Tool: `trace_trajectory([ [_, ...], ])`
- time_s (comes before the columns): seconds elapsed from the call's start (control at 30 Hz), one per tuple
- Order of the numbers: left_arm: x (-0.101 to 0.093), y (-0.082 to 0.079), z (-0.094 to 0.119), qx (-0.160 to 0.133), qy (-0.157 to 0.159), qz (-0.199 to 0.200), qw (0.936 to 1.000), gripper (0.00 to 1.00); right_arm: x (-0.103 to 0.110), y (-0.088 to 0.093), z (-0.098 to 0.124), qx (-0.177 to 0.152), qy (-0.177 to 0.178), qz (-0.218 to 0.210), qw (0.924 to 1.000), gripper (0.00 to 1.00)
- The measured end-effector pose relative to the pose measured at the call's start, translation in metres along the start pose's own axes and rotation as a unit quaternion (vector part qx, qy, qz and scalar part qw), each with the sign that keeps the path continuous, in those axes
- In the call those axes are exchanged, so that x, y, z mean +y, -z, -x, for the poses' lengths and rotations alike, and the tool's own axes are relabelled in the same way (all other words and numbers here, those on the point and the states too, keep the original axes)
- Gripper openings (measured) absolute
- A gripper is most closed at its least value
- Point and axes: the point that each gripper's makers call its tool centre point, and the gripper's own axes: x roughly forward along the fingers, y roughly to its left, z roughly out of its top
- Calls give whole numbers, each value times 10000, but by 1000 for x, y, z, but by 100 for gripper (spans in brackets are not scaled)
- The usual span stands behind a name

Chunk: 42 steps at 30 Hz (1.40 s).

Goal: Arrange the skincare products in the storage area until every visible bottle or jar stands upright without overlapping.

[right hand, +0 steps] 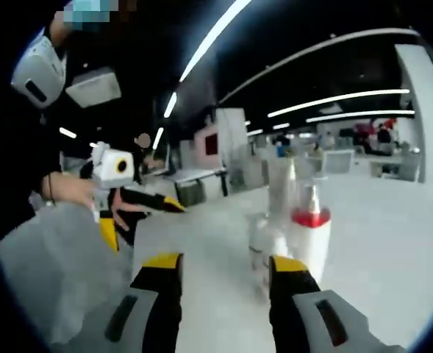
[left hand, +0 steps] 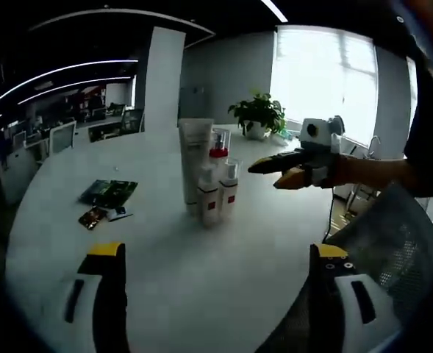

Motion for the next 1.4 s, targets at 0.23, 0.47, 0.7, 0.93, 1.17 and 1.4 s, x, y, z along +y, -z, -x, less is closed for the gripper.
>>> trace_trajectory([
  [0.23,16,3,5,-104,-323,955,9948,97,38,-22,0,-24,-16,-347,9994,64],
  [0.47,36,-4,24,-250,-743,1196,9897,97,58,-23,-7,128,534,-732,9958,78],
  [0.7,46,-18,57,-106,-879,428,9952,98,70,-19,-12,428,912,-668,9927,87],
  [0.93,55,-7,83,42,-1210,297,9922,98,60,-6,-3,454,1689,-713,9820,91],
  [1.17,53,12,92,329,-1326,462,9895,96,42,-1,8,679,2138,-406,9737,95],
  [1.4,67,14,87,167,-1481,839,9853,96,36,-2,20,927,2215,41,9707,95],
])
